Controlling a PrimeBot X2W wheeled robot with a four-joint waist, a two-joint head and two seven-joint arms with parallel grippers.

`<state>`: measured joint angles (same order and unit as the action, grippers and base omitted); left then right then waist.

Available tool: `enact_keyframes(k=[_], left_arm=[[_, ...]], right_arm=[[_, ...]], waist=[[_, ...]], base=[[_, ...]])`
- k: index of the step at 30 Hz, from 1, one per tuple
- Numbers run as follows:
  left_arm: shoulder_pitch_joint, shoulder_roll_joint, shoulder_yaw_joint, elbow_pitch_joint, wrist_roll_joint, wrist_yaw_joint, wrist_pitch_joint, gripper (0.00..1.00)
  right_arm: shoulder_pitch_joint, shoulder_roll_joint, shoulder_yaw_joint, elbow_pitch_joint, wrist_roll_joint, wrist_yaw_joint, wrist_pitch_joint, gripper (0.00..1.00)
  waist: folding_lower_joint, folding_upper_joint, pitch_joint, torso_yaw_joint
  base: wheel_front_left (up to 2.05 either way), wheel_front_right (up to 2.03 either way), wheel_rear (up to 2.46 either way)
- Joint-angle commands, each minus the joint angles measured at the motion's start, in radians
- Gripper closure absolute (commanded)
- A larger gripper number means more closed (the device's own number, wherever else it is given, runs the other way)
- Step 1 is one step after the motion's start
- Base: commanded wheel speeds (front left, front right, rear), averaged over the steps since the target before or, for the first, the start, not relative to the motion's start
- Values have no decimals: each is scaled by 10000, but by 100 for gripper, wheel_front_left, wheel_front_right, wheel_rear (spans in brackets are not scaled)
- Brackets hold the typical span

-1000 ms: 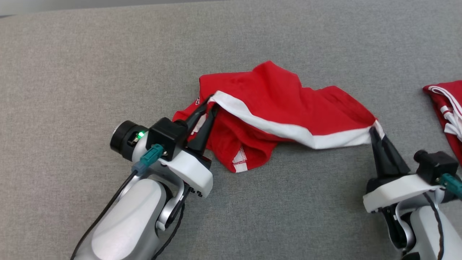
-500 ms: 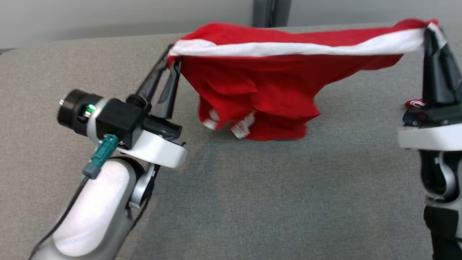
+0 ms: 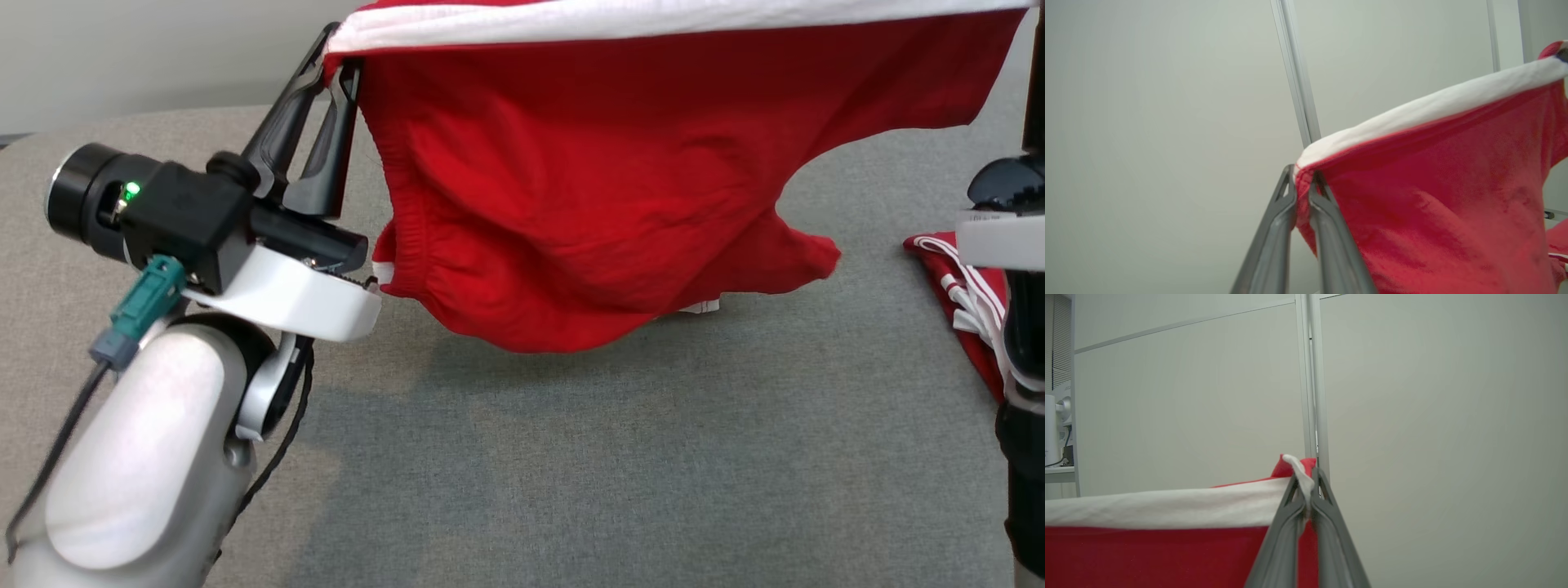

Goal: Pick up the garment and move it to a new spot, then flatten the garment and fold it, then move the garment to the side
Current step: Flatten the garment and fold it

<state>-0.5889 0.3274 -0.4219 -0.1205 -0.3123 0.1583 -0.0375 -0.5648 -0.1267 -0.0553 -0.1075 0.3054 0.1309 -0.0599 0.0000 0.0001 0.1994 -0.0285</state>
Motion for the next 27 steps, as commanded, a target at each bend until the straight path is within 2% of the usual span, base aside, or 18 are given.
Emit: enact_keyframes(k=[1, 7, 12, 14, 20, 24, 27], left_arm=[[-267, 66, 88, 54, -57, -63, 19, 100], [-1274, -85, 287, 935, -590, -588, -111, 100], [-3008, -390, 406, 2337, -849, -1140, -431, 100], [-3848, -603, 413, 3064, -927, -1389, -665, 100], [-6271, -1158, 510, 5946, -1001, -2006, -1570, 100], [-7391, -1411, 706, 7612, -1013, -2180, -2077, 100], [-7655, -1651, 699, 8800, -958, -2302, -2211, 100]], right_arm=[[-152, -86, -28, 87, 84, -3, 72, 100], [-1338, -340, 144, 1167, 574, -3, -15, 100], [-3287, -527, 574, 2561, 988, -3, -220, 100], [-4207, -693, 774, 3234, 995, -3, -388, 100], [-6933, -642, 1473, 5459, 1077, -1, -1311, 100], [-8123, -420, 1782, 6984, 1104, -3, -1866, 100], [-8370, -195, 2009, 8123, 1231, -3, -2008, 100]], waist=[[0, -1, 78, -11], [0, -1, 650, -57], [0, -1, 1367, -27], [0, -1, 1658, 36], [0, -1, 2327, 143], [0, -1, 2534, 170], [0, -1, 2649, 180]], base=[[0, 0, 0], [0, 0, 0], [0, 0, 0], [0, 0, 0], [0, 0, 0], [0, 0, 0], [0, 0, 0]])
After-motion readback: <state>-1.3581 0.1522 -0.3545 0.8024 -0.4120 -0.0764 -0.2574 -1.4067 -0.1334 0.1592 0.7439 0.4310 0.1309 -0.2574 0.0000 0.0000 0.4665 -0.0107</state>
